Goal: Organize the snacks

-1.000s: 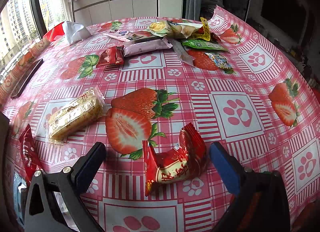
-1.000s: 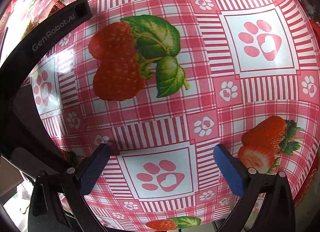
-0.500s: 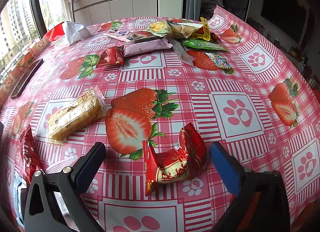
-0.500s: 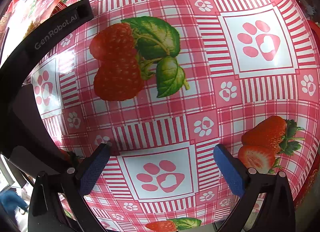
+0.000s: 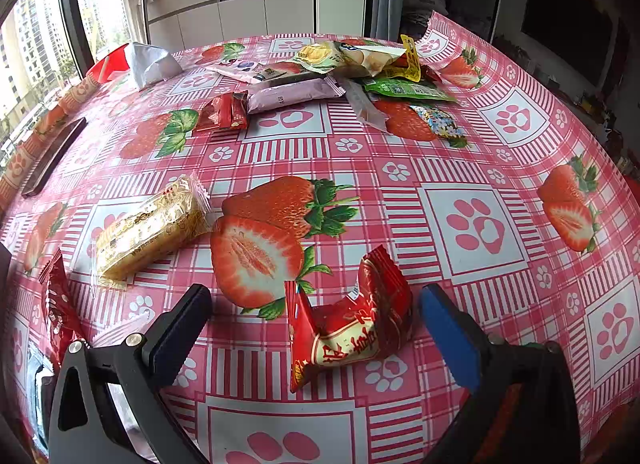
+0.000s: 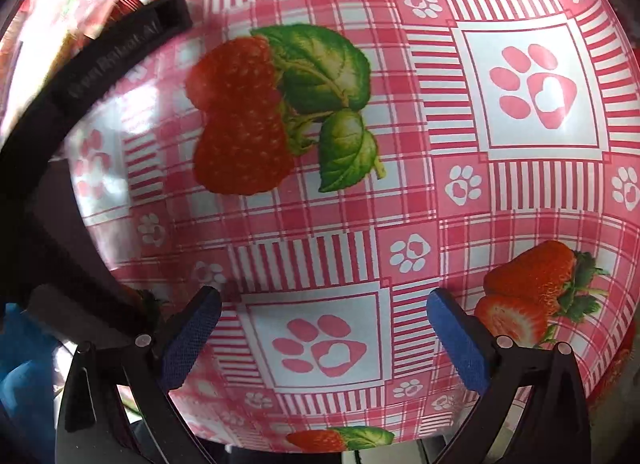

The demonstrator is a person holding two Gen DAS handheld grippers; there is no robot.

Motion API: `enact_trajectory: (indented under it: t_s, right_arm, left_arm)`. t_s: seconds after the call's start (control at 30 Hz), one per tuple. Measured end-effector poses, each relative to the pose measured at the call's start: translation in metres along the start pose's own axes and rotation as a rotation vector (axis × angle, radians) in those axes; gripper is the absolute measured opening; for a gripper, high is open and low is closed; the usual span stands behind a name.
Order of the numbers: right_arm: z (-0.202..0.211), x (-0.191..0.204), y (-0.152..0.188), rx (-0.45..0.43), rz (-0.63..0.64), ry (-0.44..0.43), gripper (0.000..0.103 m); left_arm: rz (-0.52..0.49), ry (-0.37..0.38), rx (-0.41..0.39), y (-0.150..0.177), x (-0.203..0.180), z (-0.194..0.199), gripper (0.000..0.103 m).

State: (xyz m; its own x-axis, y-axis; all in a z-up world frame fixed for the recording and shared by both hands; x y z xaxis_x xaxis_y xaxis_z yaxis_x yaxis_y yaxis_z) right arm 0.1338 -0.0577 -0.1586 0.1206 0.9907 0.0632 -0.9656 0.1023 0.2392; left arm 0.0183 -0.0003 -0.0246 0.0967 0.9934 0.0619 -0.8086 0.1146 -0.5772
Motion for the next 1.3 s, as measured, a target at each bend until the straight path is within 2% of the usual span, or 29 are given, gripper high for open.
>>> enact_trajectory:
  t_s: [0.27, 0.3, 0.43, 0.47, 0.5, 0.6, 0.67, 0.8, 0.9, 1.07, 1.23, 1.3]
  right_arm:
    - [0.009, -0.013, 0.009, 0.015, 0.03, -0.048, 0.103]
    - [0.009, -0.013, 0.009, 0.015, 0.029, -0.054, 0.103]
    - [0.015, -0.016, 0.007, 0.005, 0.042, -0.071, 0.103]
    - [0.018, -0.022, 0.007, 0.003, 0.045, -0.072, 0.103]
    - [0.022, -0.021, 0.004, -0.003, 0.048, -0.071, 0.103]
    - [0.036, -0.018, -0.012, -0.016, 0.039, -0.091, 0.103]
    - [0.043, -0.01, -0.018, -0.021, 0.036, -0.113, 0.103]
    - [0.049, 0.018, -0.028, -0.003, 0.038, -0.155, 0.103]
    - [0.05, 0.05, -0.031, 0.017, 0.045, -0.189, 0.103]
    - [0.054, 0.099, -0.033, 0.032, 0.091, -0.188, 0.103]
    - [0.044, 0.13, -0.017, 0.064, 0.065, -0.184, 0.103]
    - [0.039, 0.14, -0.01, 0.076, 0.03, -0.189, 0.103]
  left_arm:
    - [0.006, -0.003, 0.018, -0.001, 0.0, 0.0, 0.103]
    - [0.004, 0.004, 0.068, -0.002, 0.0, -0.001, 0.103]
    - [-0.026, 0.047, 0.367, -0.015, 0.002, -0.011, 0.103]
    - [-0.034, 0.049, 0.422, -0.016, 0.003, -0.011, 0.103]
    - [-0.044, 0.041, 0.439, -0.019, 0.007, -0.008, 0.103]
    - [-0.067, 0.011, 0.369, -0.029, 0.032, 0.029, 0.103]
    - [-0.088, -0.005, 0.351, -0.025, 0.055, 0.052, 0.103]
    - [-0.118, -0.102, 0.402, 0.01, 0.118, 0.073, 0.103]
    - [-0.072, -0.138, 0.486, 0.041, 0.158, 0.065, 0.103]
    - [-0.04, -0.14, 0.554, 0.064, 0.194, 0.038, 0.103]
    - [-0.031, -0.055, 0.519, 0.058, 0.204, 0.018, 0.103]
    - [0.006, 0.002, 0.524, 0.056, 0.209, 0.012, 0.103]
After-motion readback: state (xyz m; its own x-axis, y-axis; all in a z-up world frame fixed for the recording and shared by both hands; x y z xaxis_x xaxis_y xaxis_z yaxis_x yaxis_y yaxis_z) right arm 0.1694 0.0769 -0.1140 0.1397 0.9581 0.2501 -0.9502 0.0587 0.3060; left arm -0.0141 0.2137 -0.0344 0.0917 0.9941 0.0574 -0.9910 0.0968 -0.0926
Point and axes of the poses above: each gripper's, at about its wrist camera, not at the fingertips, and z roughly against the way its jaws point, x to its left, y to its underside, the point moved 3 cm from there along -z, roughly the way its jaws point, and after that the axes turned 6 degrees about -z, right-handed, at the moved point
